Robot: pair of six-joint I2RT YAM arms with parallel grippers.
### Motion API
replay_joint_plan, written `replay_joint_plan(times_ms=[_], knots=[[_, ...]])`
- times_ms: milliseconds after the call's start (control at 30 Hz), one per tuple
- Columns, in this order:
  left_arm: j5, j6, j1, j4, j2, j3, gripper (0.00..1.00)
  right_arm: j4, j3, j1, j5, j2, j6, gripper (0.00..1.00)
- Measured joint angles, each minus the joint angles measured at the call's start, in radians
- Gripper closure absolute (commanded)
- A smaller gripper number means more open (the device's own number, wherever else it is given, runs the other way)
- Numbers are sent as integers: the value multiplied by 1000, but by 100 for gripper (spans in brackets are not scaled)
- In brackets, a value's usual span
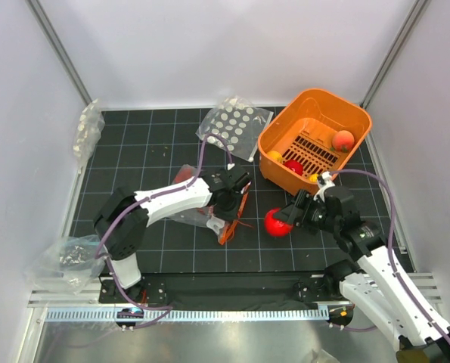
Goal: Place the food in the zip-top bag and seal the zipper
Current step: Open the zipper of the food storage bag at the center of the board, then place the fake fruit in the zipper food storage bag.
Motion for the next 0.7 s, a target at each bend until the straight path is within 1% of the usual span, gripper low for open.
replay_joint_plan(times_ms=[133,233,367,500,700], knots=[[-11,2,0,-25,-27,7,100,64,-84,12,-16,7,42,83],[-28,3,0,-55,-45,33,100,113,-113,25,-18,38,67,83],[-59,3,0,-81,-72,66,100,238,-153,55,-24,92,118,83],[-78,2,0,-93,-103,74,100,394,-204,136,2,198,189,84],[-85,-14,0,-105,-113,77,100,603,-189,257,62,414,251,84]])
